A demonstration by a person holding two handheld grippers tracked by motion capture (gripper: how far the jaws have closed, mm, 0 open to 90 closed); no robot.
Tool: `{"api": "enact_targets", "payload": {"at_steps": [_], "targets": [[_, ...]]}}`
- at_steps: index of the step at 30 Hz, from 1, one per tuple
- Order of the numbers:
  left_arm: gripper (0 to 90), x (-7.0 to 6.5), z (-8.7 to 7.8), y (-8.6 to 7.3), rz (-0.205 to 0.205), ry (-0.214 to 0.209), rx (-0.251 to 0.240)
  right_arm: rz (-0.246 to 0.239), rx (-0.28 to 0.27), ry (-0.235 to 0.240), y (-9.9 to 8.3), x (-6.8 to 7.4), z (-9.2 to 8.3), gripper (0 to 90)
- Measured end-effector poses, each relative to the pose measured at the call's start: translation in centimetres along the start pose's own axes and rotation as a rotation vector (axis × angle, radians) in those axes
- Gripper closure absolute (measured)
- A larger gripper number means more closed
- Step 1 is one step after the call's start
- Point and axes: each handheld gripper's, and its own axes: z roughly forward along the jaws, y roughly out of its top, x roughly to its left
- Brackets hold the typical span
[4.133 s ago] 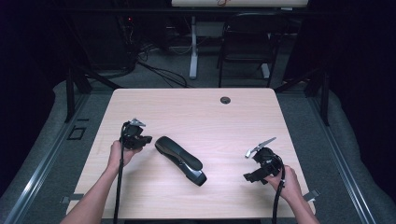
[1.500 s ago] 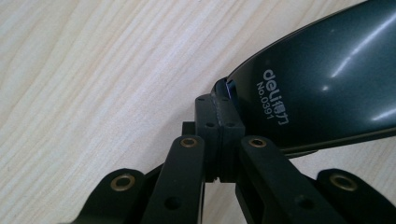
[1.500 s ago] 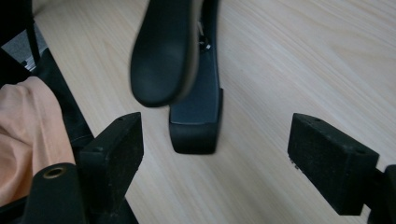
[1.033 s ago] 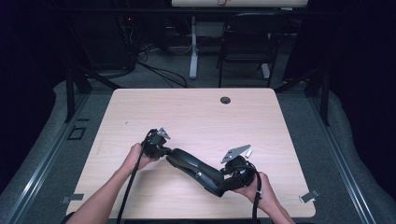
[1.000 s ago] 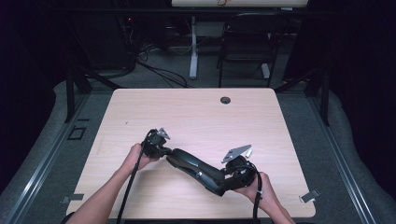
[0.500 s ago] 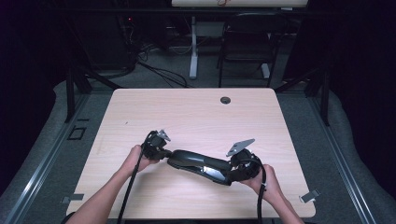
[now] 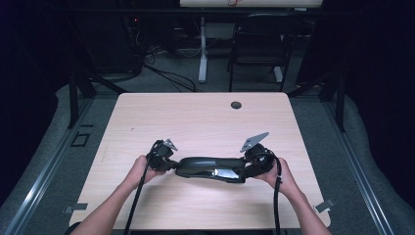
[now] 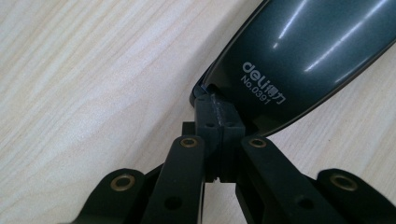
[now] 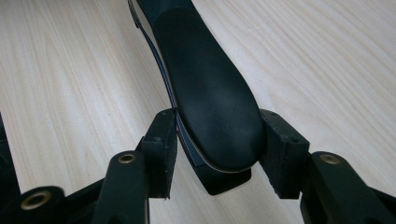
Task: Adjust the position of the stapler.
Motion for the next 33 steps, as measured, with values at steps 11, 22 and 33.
{"api": "enact_targets", "payload": {"at_steps": [11,22,33], "targets": [[90.0,-0.2,-0.3,-0.5,-0.018,0.02,0.013,-0.067,-0.02,0.05,0.1,-0.3,0.3,53.2],[90.0,-0.9,-0.5,-0.8,-0.007,0.026,0.023,-0.075,-0.02,0.064,-0.2,-0.1,0.1,54.1],[83.7,-1.7,-1.0,-0.7,-0.039,0.109,0.047,0.019,-0.023,-0.007,-0.3,1.4,-0.2,42.6]]}}
